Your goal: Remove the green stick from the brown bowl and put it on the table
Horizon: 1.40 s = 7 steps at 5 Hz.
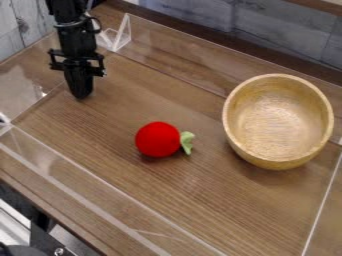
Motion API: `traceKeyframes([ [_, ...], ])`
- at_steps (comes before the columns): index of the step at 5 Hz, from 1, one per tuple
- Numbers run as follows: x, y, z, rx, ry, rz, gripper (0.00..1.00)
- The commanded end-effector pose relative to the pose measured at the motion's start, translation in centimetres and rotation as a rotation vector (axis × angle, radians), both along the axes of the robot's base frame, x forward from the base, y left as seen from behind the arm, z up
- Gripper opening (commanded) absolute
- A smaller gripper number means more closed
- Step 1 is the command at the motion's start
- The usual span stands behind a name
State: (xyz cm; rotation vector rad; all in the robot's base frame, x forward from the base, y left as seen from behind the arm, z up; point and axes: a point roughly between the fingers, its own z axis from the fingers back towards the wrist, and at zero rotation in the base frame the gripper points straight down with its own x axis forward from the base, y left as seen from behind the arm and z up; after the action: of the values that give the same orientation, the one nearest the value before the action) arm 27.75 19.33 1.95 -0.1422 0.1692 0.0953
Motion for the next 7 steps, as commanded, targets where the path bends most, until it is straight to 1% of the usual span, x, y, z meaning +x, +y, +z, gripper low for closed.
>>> traceKeyframes([
  [1,-0.2,0.1,0.5,0.007,-0.002,-0.058,1.0],
  [2,-0.8,-0.1,0.6,-0.003,0.006,-0.07,0.0],
  [3,-1.3,-0.3,0.8,-0.024,0.011,-0.073,0.0],
  [5,-1.2,-0.7,1.6,-0.05,0.009,-0.218,0.0],
  [7,-0.2,0.3,1.5,-0.073,-0.01,-0.141,0.0],
])
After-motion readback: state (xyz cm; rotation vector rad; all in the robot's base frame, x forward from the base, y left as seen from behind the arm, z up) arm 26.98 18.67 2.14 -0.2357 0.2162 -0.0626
